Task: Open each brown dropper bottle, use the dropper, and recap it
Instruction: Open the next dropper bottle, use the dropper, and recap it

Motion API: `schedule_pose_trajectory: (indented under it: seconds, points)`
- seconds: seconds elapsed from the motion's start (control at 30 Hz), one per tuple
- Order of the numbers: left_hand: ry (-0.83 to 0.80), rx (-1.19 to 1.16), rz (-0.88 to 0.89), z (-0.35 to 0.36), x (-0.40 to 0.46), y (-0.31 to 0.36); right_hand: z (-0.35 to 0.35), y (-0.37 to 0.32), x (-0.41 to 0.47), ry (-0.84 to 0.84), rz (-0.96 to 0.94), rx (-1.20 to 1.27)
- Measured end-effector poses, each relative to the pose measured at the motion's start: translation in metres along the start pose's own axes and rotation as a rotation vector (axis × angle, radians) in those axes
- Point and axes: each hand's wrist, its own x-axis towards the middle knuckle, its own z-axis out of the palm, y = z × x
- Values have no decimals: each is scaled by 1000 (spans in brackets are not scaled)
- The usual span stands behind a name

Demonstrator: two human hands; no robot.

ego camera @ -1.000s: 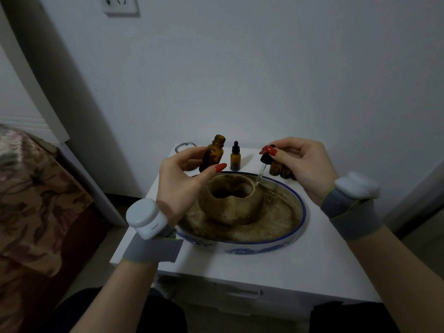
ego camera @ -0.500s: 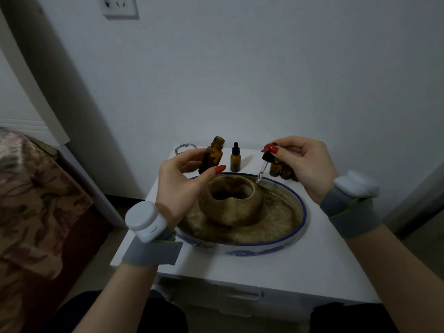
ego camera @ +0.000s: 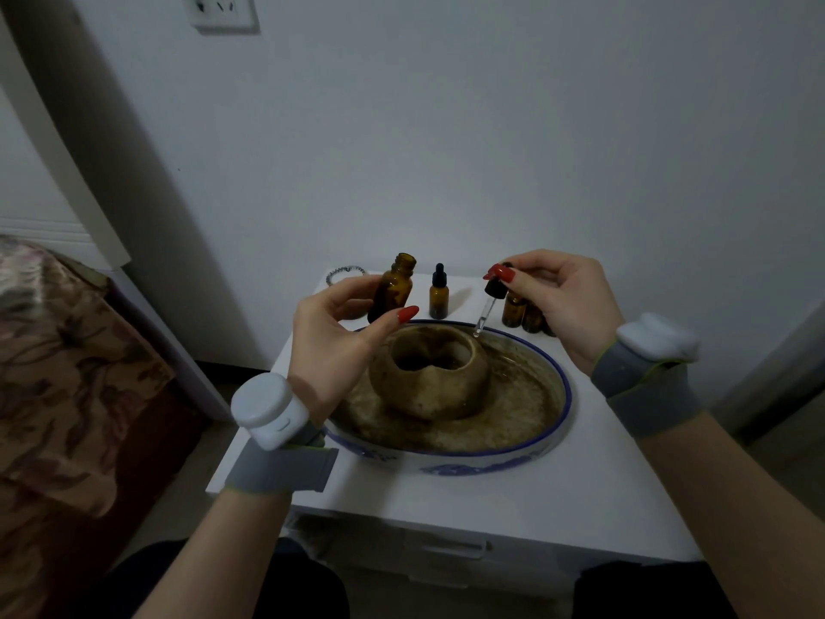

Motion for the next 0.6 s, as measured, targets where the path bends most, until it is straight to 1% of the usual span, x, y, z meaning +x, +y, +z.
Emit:
schedule_pose_trajectory:
  seconds: [0.33, 0.6]
  points:
    - [1, -13, 6, -1, 1, -1, 0, 0, 0, -12, 8, -7]
    - [3, -16, 16, -1, 1, -1, 0, 2, 2, 15, 12, -2]
